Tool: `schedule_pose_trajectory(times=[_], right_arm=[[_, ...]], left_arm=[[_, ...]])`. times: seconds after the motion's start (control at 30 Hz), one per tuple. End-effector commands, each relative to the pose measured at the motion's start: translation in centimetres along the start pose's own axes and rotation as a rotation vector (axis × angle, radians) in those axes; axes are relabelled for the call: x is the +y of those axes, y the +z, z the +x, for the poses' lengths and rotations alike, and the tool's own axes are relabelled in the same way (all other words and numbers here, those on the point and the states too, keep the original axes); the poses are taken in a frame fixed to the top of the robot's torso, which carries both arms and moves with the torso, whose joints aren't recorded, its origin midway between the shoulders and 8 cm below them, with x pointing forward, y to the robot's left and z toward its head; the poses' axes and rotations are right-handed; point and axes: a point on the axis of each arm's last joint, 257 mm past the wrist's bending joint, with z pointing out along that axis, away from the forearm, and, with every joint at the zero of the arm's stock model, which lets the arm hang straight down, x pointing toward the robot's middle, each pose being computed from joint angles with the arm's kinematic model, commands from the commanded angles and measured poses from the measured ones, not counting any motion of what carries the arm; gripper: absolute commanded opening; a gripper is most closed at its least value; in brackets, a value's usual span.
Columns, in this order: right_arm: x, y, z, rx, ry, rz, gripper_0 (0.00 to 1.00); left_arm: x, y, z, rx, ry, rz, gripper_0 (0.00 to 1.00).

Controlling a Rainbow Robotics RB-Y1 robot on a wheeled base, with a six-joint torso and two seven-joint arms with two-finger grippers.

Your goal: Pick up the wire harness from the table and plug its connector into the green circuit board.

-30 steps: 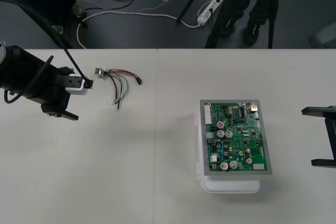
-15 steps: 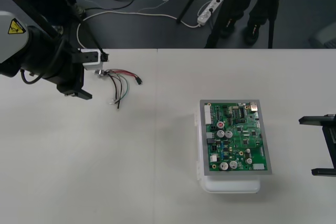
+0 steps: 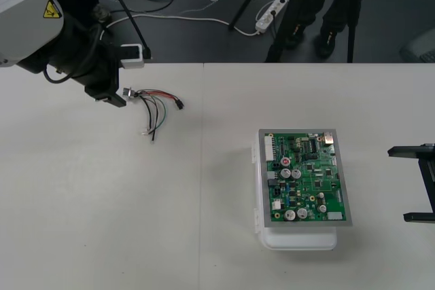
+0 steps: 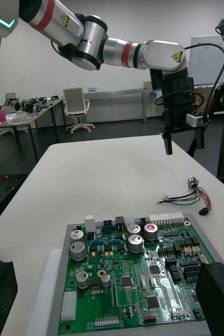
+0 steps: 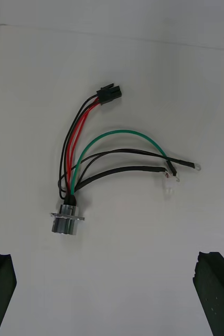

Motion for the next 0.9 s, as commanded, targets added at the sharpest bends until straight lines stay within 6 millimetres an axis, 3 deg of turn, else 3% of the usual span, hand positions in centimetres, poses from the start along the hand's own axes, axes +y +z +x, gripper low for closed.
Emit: schedule_pose_trajectory(times=[0.03,0.9], right_arm=[[-0.6,-0.3,-0.5,0.009,-0.083,-0.013,1.00],[-0.7,0.1,-0.5,-0.004,-0.139,-0.014,1.00]], left_arm=[[4.1,-0.4,-3.7,-0.006,0.081,-0.106,1.00],[7.0,2.6,-3.6,0.198,0.346,-0.237,1.00]])
